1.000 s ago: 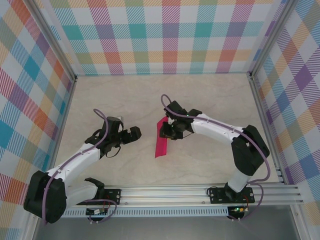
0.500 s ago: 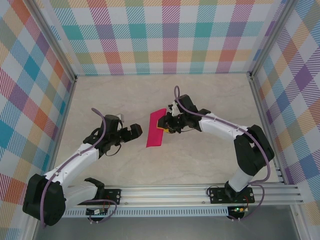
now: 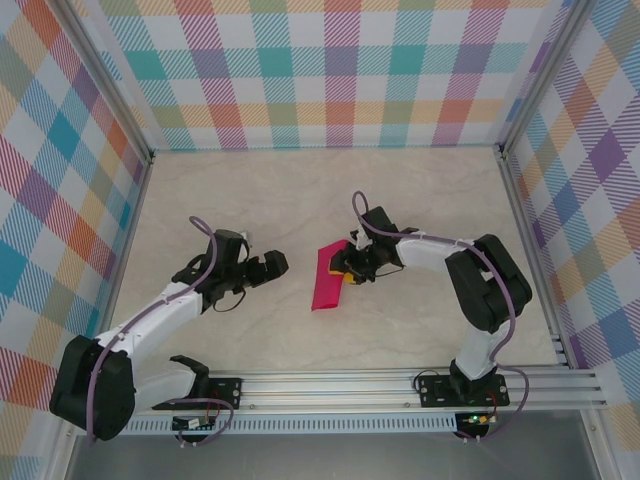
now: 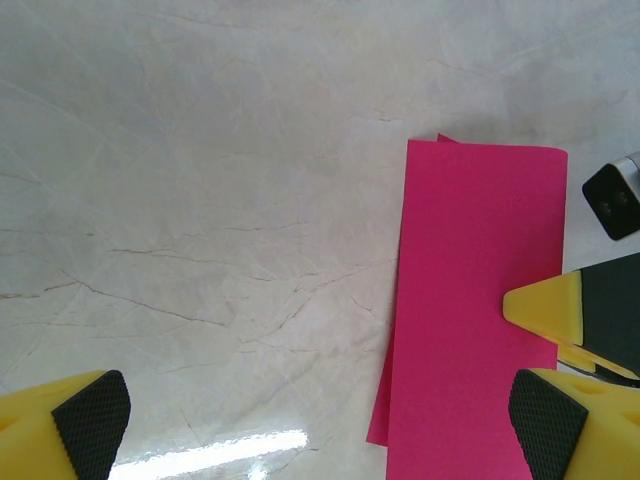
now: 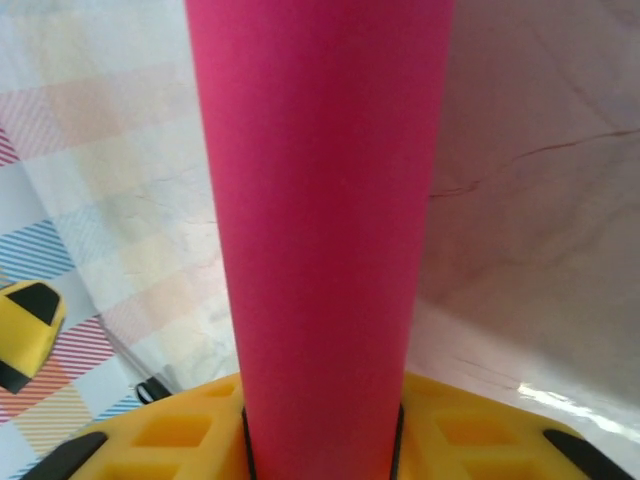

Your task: Fold a paper plane with a square sheet of paper (pick it up from the middle)

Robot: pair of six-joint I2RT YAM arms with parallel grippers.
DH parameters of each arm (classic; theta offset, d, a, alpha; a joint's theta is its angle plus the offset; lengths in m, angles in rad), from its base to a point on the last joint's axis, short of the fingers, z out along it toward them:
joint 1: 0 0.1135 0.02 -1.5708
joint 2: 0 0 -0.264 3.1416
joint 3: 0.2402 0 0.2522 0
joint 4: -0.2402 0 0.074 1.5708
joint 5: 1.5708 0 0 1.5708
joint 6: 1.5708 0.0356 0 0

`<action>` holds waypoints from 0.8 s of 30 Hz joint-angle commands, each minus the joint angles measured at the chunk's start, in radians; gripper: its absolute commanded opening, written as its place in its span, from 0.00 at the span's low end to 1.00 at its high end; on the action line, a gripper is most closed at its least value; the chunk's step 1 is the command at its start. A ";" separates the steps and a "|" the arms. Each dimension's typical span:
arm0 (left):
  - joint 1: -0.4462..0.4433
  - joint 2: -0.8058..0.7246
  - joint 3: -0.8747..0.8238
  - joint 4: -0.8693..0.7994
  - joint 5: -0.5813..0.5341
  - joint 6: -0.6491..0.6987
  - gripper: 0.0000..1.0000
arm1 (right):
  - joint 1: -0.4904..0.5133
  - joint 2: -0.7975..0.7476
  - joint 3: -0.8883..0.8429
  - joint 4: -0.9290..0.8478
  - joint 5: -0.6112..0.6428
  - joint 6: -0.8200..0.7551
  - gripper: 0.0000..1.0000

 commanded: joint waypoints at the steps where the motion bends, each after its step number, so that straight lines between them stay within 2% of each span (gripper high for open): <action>1: -0.022 0.024 0.035 0.026 0.020 -0.015 1.00 | -0.017 0.012 -0.006 -0.077 0.053 -0.079 0.42; 8: -0.052 0.076 0.068 0.035 0.013 -0.012 1.00 | -0.024 -0.027 0.009 -0.163 0.119 -0.122 0.55; 12: -0.069 0.107 0.086 0.045 0.013 -0.009 1.00 | -0.024 -0.056 0.008 -0.211 0.187 -0.121 0.57; 13: -0.073 0.114 0.089 0.045 0.013 -0.009 1.00 | -0.025 -0.063 0.003 -0.206 0.193 -0.121 0.55; 15: -0.080 0.127 0.098 0.046 0.011 -0.007 1.00 | -0.027 -0.073 -0.010 -0.181 0.176 -0.122 0.44; 20: -0.088 0.131 0.104 0.032 -0.010 -0.006 1.00 | -0.029 -0.052 -0.009 -0.072 0.048 -0.081 0.38; 24: -0.088 0.079 0.101 -0.010 -0.097 -0.007 1.00 | -0.028 -0.035 -0.010 0.074 -0.030 0.026 0.36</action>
